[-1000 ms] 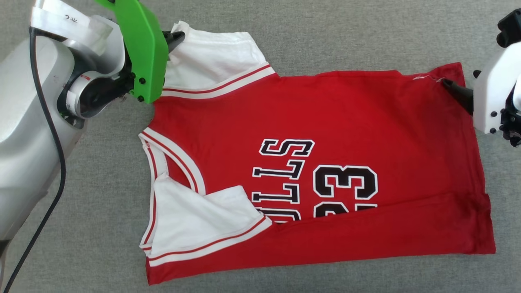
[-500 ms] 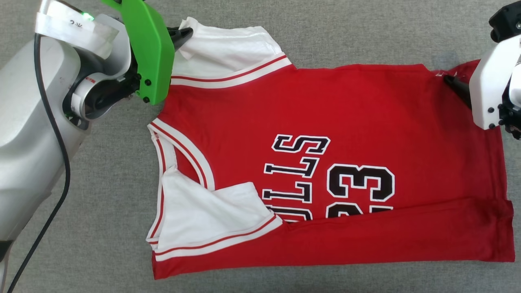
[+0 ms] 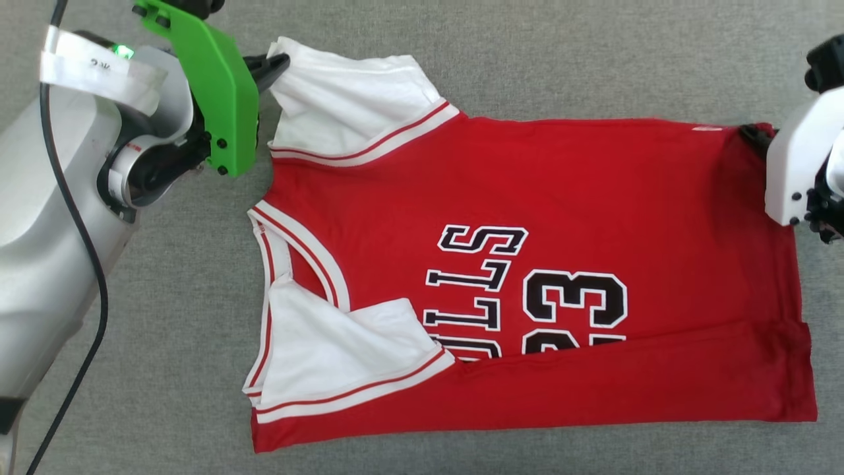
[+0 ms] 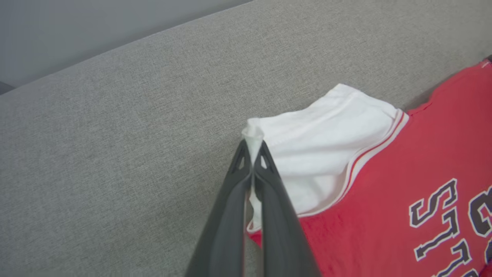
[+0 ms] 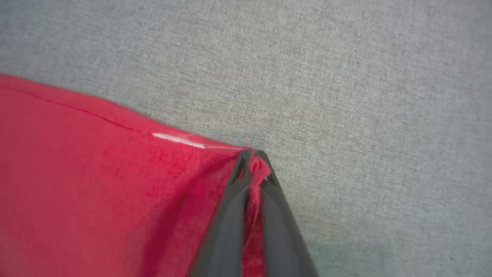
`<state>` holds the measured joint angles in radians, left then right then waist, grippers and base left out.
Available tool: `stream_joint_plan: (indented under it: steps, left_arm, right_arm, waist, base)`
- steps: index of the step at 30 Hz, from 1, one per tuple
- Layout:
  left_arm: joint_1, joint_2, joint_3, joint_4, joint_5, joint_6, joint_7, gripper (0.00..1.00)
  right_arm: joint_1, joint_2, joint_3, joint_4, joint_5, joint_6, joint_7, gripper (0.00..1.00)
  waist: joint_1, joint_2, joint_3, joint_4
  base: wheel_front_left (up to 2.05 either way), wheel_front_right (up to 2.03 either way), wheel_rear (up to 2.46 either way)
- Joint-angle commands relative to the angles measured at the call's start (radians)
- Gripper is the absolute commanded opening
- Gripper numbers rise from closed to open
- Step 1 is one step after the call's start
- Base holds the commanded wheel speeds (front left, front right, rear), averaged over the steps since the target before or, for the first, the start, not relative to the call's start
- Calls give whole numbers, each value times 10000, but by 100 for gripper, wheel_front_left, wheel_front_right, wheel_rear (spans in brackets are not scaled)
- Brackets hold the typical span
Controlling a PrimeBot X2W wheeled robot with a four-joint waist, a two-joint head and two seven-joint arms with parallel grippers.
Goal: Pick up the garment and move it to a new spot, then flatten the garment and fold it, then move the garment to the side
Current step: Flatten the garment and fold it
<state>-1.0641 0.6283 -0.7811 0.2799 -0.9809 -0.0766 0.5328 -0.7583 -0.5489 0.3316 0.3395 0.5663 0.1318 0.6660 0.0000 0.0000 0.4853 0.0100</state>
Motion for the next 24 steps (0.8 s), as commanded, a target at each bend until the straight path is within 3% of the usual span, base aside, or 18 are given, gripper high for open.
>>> stream_joint_plan:
  steps: [1, 12, 24]
  left_arm:
    - [221, 2, 57, 54, -138, -59, -152, 0]
    - [1556, -35, 65, 22, -552, -7, -923, 0]
    - [3413, 405, -299, -1219, -566, 476, -1359, 0]
  right_arm:
    - [237, -94, -38, 54, 122, -11, -244, 0]
    - [1573, -142, -891, 26, 1053, -11, -2663, 0]
    - [3610, -265, -1137, -342, 2320, -11, -3994, 0]
  waist:
    - [0, 0, -275, -33]
    - [0, 0, -1492, 215]
    - [0, 0, -2409, 584]
  base:
    - [0, 0, 0]
    - [0, 0, 0]
    - [0, 0, 0]
